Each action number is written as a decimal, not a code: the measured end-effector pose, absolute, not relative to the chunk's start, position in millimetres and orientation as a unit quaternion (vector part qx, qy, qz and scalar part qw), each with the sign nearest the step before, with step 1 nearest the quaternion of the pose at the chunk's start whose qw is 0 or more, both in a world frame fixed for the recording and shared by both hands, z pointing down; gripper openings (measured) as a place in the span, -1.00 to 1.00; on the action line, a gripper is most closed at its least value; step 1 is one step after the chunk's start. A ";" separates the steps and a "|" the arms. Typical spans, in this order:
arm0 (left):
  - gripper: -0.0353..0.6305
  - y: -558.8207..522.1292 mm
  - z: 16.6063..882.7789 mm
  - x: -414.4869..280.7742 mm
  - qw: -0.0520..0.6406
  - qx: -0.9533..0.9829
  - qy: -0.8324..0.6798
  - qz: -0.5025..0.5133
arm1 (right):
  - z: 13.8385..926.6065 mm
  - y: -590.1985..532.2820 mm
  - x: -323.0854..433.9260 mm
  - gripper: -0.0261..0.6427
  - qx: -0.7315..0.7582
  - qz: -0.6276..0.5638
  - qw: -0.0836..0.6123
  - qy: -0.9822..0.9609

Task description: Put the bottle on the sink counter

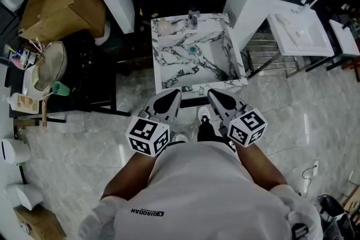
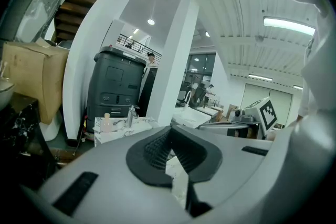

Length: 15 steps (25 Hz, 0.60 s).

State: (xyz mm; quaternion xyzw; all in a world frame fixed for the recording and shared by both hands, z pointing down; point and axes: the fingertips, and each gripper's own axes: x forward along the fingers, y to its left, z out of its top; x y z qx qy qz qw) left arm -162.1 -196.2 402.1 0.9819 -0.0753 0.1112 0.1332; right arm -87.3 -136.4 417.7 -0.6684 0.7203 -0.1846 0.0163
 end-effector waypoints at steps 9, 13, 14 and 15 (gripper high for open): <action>-0.85 -198.0 402.0 -173.2 0.121 0.983 -0.070 0.117 | 421.5 -137.1 -100.0 -0.80 -0.674 -0.185 0.021 0.714; -0.85 -199.3 400.0 -174.0 0.119 0.984 -0.069 0.115 | 420.7 -137.3 -101.0 -0.80 -0.676 -0.184 0.023 0.713; -0.85 -199.4 399.9 -174.4 0.119 0.984 -0.069 0.115 | 420.7 -137.1 -101.0 -0.80 -0.677 -0.184 0.023 0.712; -0.85 -199.3 400.1 -174.8 0.119 0.984 -0.069 0.115 | 420.6 -136.8 -101.0 -0.80 -0.678 -0.183 0.023 0.712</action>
